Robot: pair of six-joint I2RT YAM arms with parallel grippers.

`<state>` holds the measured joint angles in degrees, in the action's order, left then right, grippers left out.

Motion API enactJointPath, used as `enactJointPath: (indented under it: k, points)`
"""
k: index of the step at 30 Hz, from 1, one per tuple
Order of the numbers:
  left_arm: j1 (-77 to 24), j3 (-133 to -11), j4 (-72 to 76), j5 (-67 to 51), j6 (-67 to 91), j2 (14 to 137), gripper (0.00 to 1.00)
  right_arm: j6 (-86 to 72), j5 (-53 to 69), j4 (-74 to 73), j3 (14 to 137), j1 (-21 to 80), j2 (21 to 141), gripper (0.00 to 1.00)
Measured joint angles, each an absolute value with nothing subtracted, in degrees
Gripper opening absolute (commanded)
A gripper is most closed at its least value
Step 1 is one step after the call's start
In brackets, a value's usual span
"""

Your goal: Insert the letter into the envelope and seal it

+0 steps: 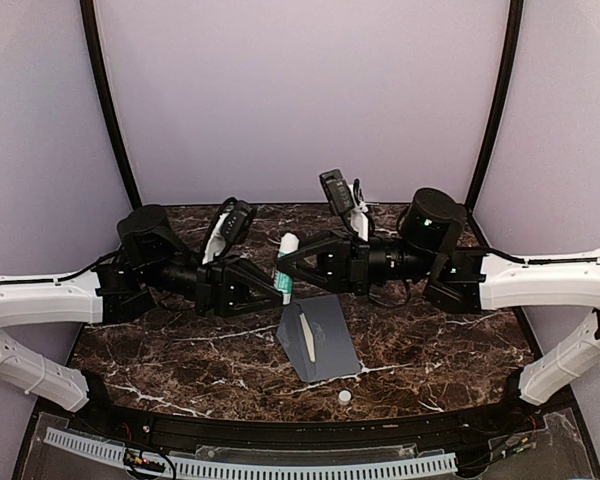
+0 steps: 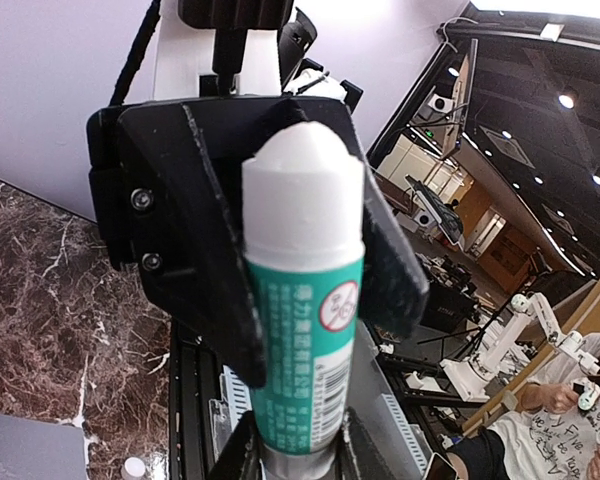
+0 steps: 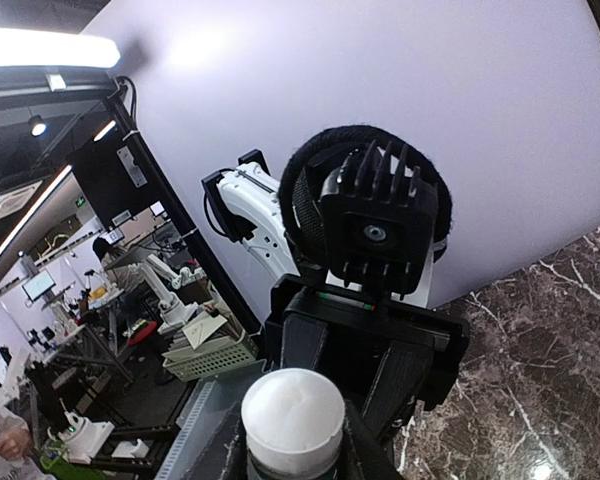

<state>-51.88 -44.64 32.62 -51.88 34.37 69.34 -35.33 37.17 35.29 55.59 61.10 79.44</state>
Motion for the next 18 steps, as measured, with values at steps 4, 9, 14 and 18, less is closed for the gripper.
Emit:
enactJointPath:
  k: [4,9,14,18]
  points:
    - [-52.2,-44.7,32.5,-51.5,33.8,69.3,0.0,-35.8,37.1,35.6,55.6,61.1,79.9,0.05]
    - [-52.4,-44.7,27.5,-45.0,30.7,67.4,0.0,-35.0,32.9,33.2,55.8,61.1,79.7,0.0]
    - [-52.6,-45.6,18.4,-31.3,26.6,64.9,0.0,-33.1,18.9,20.5,60.8,62.3,80.4,0.0]
    - [-52.6,-46.9,12.7,-19.4,24.9,64.1,0.0,-34.4,4.6,10.0,68.3,64.1,84.2,0.0]
